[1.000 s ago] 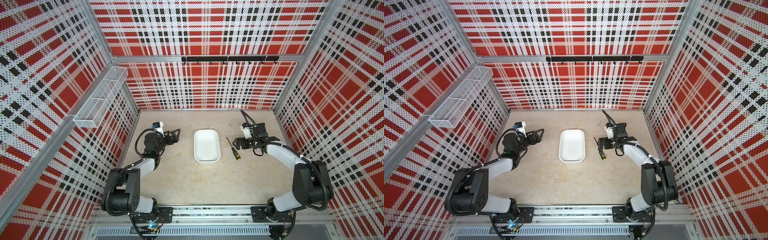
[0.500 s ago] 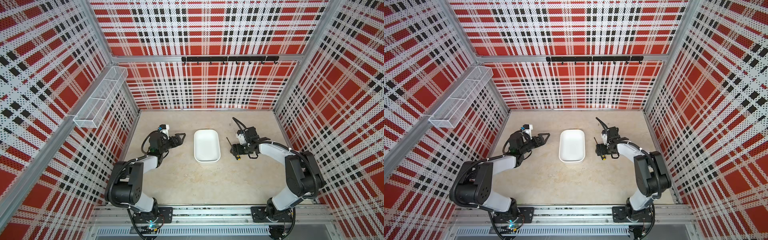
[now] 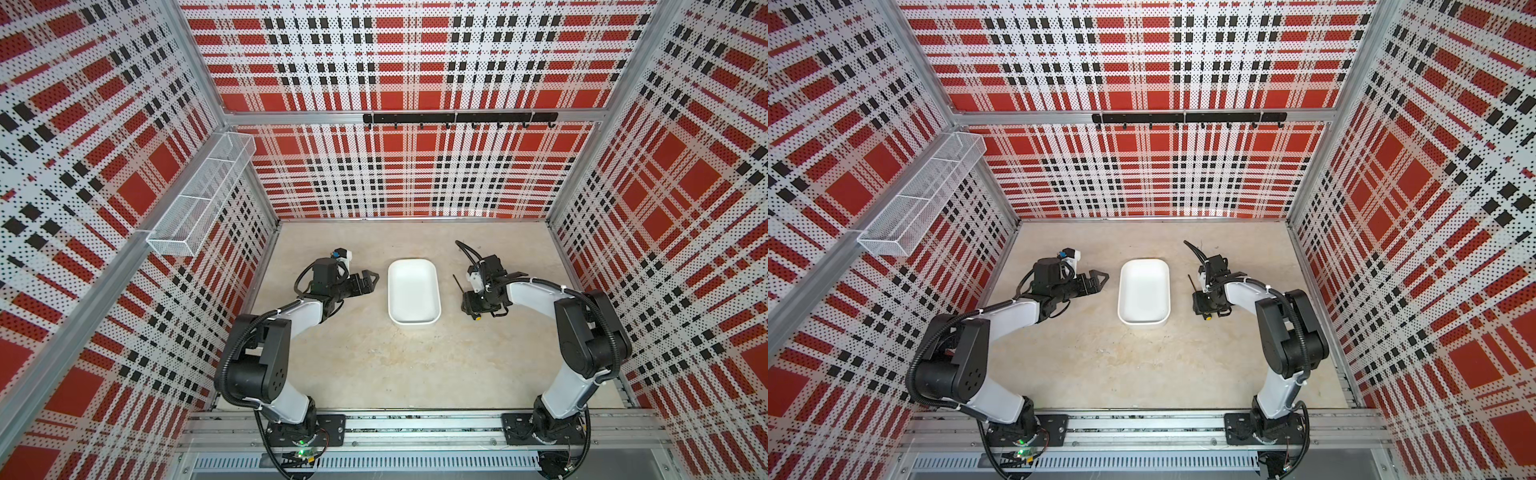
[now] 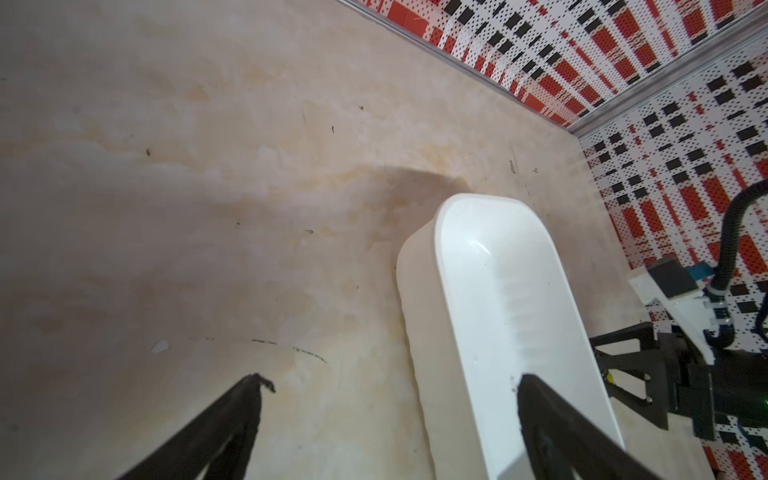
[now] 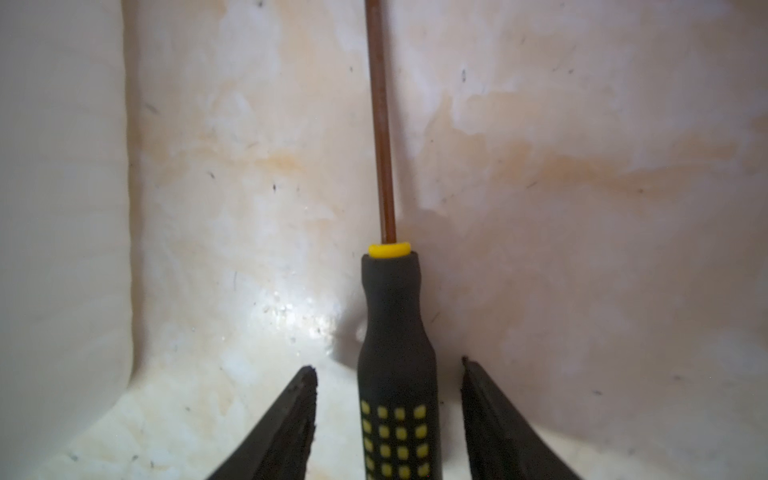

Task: Put the screwdriver in the bin
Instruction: Pick up the screwdriver from the center of the table.

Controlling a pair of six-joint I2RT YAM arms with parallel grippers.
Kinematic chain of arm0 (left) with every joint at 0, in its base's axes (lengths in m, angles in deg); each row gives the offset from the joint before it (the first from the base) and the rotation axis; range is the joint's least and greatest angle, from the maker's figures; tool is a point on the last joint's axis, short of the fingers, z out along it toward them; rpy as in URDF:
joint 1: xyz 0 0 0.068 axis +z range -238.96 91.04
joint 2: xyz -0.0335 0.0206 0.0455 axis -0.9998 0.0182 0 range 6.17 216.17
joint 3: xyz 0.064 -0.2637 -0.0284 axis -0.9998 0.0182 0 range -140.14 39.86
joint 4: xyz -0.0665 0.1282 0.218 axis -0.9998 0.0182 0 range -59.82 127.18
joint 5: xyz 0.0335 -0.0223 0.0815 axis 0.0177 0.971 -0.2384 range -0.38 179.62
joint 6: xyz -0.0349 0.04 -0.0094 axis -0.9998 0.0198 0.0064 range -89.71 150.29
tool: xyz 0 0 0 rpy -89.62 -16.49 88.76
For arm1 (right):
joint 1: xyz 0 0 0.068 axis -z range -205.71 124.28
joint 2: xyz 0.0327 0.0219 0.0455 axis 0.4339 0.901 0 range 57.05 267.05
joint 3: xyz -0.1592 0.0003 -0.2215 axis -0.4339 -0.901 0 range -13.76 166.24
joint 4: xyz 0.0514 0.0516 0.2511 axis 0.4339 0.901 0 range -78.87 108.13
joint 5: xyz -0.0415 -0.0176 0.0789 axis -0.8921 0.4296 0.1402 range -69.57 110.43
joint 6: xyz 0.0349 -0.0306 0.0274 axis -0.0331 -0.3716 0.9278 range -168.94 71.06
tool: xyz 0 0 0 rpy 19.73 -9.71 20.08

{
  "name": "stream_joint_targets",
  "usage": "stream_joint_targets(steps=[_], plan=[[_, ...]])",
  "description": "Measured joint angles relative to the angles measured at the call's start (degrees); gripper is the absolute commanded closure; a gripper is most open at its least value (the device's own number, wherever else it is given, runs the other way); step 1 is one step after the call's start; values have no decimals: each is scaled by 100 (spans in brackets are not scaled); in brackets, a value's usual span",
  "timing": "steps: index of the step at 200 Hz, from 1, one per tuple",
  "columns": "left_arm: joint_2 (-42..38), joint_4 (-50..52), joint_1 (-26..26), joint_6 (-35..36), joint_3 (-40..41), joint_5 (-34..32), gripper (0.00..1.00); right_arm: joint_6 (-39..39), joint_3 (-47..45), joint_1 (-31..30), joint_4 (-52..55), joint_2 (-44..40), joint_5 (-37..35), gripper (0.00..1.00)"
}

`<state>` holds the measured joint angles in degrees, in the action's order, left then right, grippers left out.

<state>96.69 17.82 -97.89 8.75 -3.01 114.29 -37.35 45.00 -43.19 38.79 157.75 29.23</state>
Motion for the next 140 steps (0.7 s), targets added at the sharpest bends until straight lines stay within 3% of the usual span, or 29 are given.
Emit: stream_joint_targets(steps=[63,95,108,140], plan=[[2,256,-85,107,-31,-144,2,13,131,-26,129,116,-74,69],[2,334,-125,149,-101,-221,2,24,142,-26,144,118,-70,88],[2,398,-125,162,-129,-243,2,74,151,-26,166,118,-9,100],[0,640,-125,306,-282,-289,2,413,173,-37,297,-17,295,100]])
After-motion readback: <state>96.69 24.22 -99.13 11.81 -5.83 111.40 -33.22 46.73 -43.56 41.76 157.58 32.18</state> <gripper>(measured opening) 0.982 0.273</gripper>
